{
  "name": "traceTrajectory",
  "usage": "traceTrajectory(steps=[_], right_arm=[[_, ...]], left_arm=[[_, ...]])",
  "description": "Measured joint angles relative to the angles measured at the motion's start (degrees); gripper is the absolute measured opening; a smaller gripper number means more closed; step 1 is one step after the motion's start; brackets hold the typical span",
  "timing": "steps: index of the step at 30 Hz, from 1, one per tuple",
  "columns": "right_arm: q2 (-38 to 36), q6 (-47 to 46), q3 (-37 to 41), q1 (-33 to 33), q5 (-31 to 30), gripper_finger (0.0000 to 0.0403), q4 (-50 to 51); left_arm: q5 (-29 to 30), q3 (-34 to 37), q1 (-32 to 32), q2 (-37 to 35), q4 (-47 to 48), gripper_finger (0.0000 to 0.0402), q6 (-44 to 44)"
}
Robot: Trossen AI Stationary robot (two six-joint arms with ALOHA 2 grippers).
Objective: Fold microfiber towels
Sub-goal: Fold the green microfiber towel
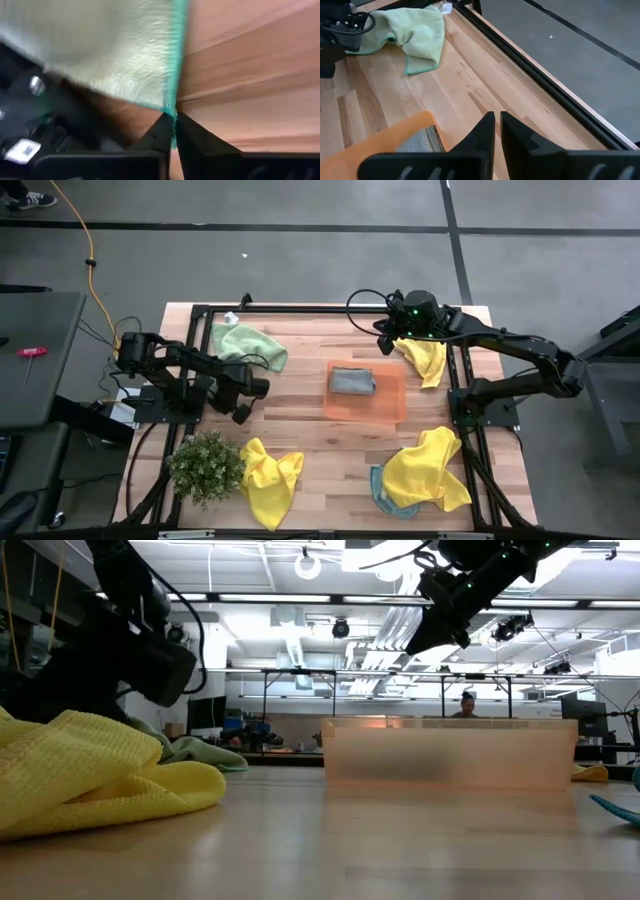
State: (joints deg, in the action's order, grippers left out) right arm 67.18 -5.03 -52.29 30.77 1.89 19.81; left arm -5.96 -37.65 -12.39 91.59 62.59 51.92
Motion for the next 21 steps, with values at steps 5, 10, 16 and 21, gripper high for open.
traceTrajectory(steps=[5,10,16,21], right_arm=[[0.0,-0.1,0.0,0.0,0.0,0.0021,0.0],[0.0,-0.5,0.0,0.0,0.0,0.0021,-0.2],[0.0,-0.6,0.0,0.0,0.0,0.0021,-1.9],[0.0,-1.2,0.0,0.0,1.0,0.0021,-2.9]], left_arm=[[-2.0,-9.0,-2.9,-2.9,2.2,0.0005,-7.3],[-1.5,-28.5,-9.4,-6.3,8.4,0.0002,-17.8],[2.6,-55.3,-20.3,-4.1,6.7,0.0001,-32.5],[0.3,-70.8,-26.8,2.8,6.9,0.0,-42.4]])
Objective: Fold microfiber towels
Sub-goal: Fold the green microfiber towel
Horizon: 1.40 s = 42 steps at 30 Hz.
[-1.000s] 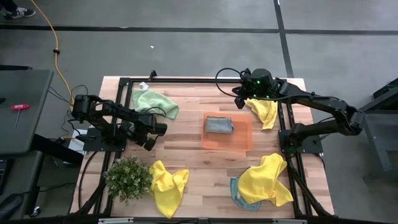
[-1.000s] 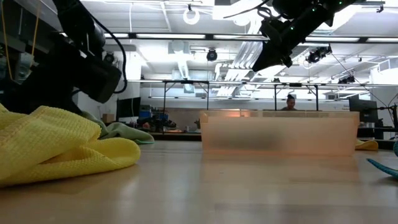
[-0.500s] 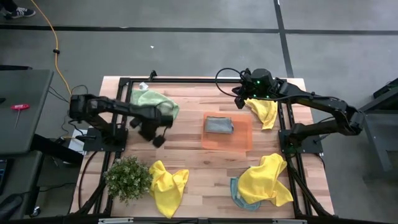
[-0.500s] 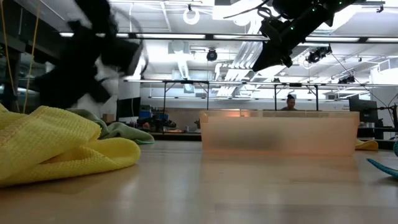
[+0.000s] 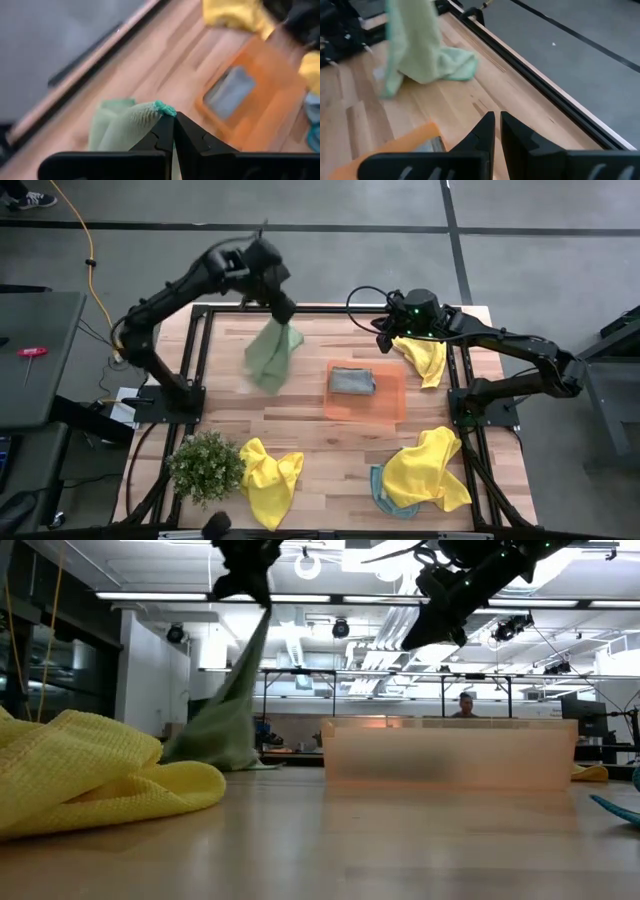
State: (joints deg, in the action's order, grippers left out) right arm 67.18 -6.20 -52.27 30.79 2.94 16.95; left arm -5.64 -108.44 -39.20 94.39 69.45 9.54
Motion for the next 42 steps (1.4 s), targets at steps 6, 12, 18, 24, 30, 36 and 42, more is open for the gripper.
traceTrajectory(steps=[6,12,18,24,30,36,42], right_arm=[[0.0,0.2,0.0,0.0,1.9,0.0021,-3.3],[0.0,0.2,0.0,0.0,3.7,0.0021,-5.5],[0.7,3.5,0.0,0.0,7.6,0.0045,-5.6],[5.3,8.0,0.0,1.9,8.2,0.015,-5.2],[15.2,23.4,-2.4,3.4,9.9,0.0236,-5.7],[27.0,28.9,-10.6,3.6,17.8,0.024,-5.9],[35.3,31.7,-17.3,3.4,23.2,0.0225,-5.4]], left_arm=[[-6.4,-14.4,-1.7,4.9,1.3,0.0,-4.7],[-6.4,-22.9,-1.7,6.5,1.4,0.0,-4.5],[-6.6,-23.8,-0.8,5.1,3.6,0.0,-4.3],[-6.8,-23.8,1.2,5.2,8.2,0.0,-6.6],[-6.8,-23.7,4.2,5.2,10.1,0.0,-10.3],[-6.6,-23.7,7.3,5.2,14.8,0.0,-18.7],[-0.4,-23.7,10.4,5.2,14.8,0.0,-19.3]])
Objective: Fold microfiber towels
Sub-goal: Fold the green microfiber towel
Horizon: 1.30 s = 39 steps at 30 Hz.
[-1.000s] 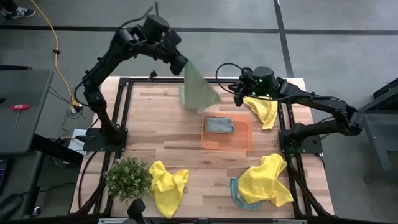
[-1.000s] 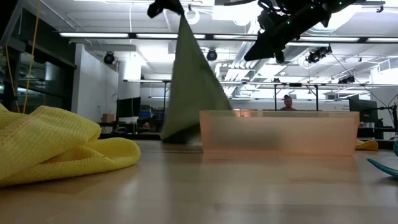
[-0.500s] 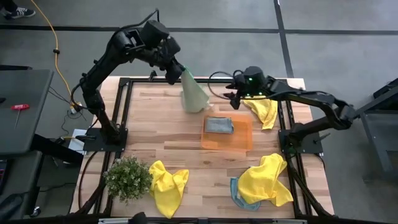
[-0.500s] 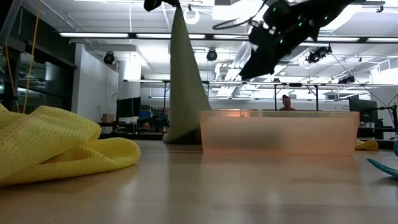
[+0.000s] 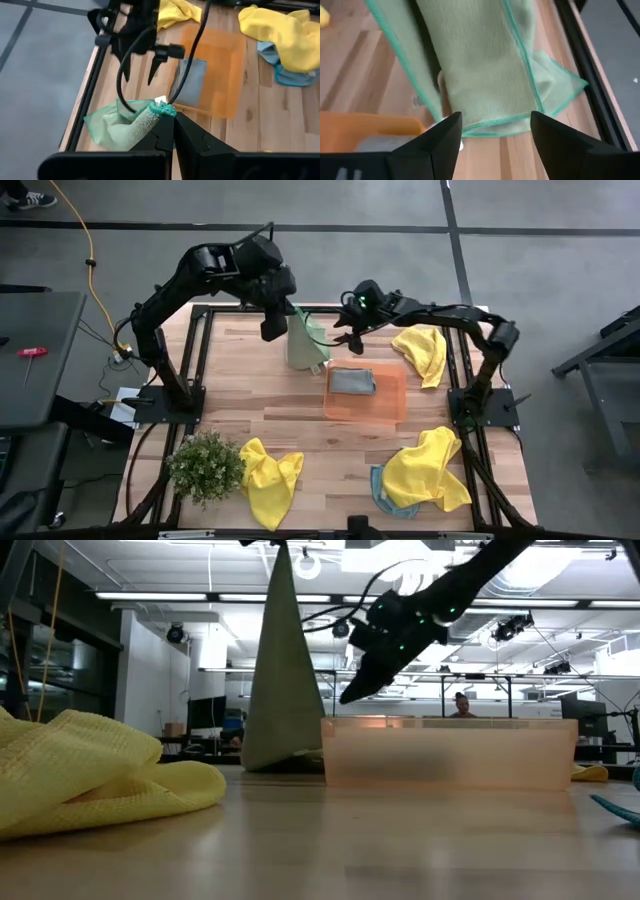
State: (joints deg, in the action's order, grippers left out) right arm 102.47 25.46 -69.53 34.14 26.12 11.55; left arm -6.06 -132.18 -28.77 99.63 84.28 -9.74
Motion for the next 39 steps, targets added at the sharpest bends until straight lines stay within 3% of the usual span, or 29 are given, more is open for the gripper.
traceTrajectory(steps=[14,24,39], right_arm=[[13.2,3.1,-9.1,-0.1,0.6,0.0209,-3.2],[17.9,3.5,-12.1,-0.6,0.8,0.0208,-7.9],[21.5,2.5,-12.7,-3.5,1.4,0.0208,-14.0]], left_arm=[[-2.6,0.0,2.6,0.0,0.6,0.0,-1.4],[-5.6,0.0,2.6,0.0,0.3,0.0,-1.4],[-5.7,0.0,2.6,0.0,-0.2,0.0,-1.9]])
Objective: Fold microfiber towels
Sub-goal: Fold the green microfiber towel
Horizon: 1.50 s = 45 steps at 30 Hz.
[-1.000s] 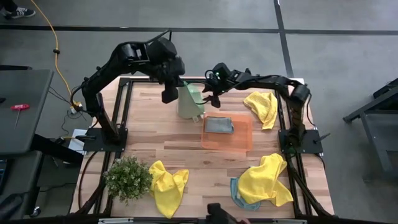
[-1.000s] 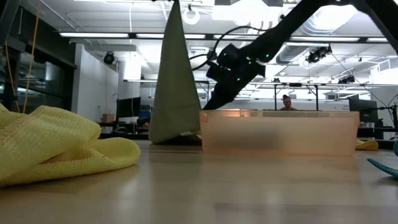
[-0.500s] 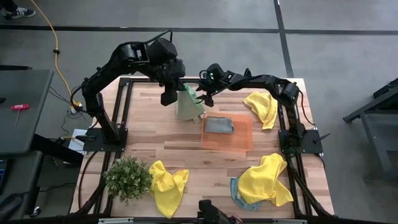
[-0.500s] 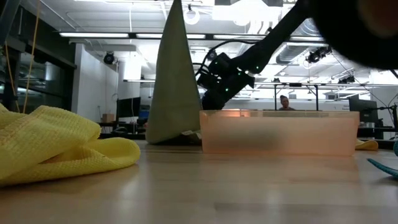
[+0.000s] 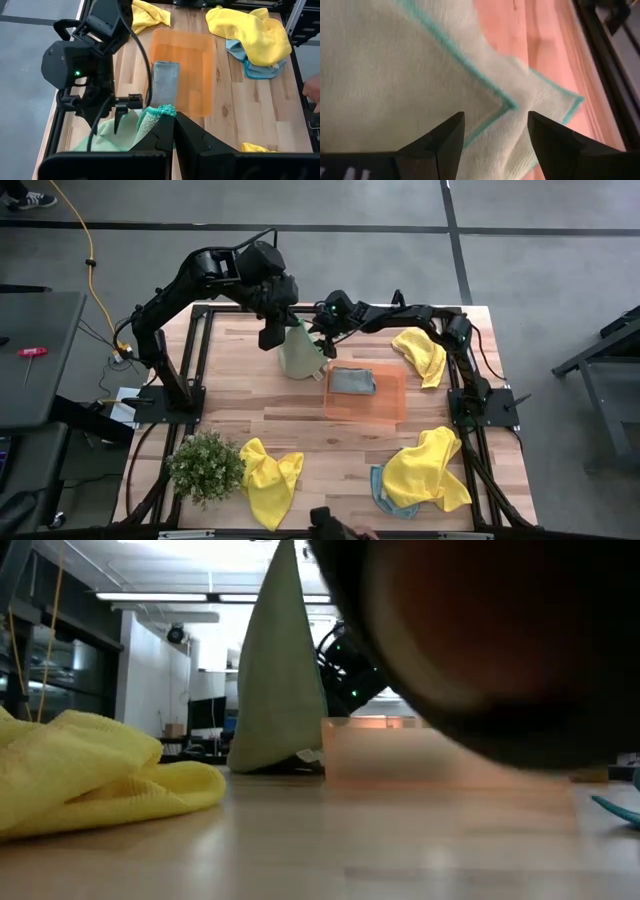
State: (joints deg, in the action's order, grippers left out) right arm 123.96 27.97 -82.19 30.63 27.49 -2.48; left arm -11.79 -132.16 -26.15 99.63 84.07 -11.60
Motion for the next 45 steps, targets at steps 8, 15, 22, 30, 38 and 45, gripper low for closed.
traceTrajectory(steps=[8,15,22,30,38,45], right_arm=[[0.0,-3.5,-1.2,0.3,-0.4,0.0127,-1.3],[-0.2,-2.7,-13.8,4.1,2.0,0.0016,18.6],[-6.0,0.6,-21.9,11.9,0.1,0.0002,31.7],[-14.7,-3.6,-22.0,22.3,-2.0,0.0,34.8],[-20.1,-7.6,-22.0,27.5,-2.2,0.0,38.6],[-21.5,-6.6,-22.0,28.3,-0.9,0.0,42.5]], left_arm=[[0.5,0.0,-0.1,0.0,0.0,0.0,0.0],[9.3,0.0,-0.6,-0.1,-0.1,0.0,-4.6],[20.5,-0.1,-4.8,3.4,-1.0,0.0,-19.5],[27.5,-0.2,-12.5,10.4,-17.1,0.0,-17.3],[9.6,-2.2,-16.5,14.9,-35.1,0.0,-6.6],[-8.9,-2.6,-6.2,13.5,-6.6,0.0,-5.9]])
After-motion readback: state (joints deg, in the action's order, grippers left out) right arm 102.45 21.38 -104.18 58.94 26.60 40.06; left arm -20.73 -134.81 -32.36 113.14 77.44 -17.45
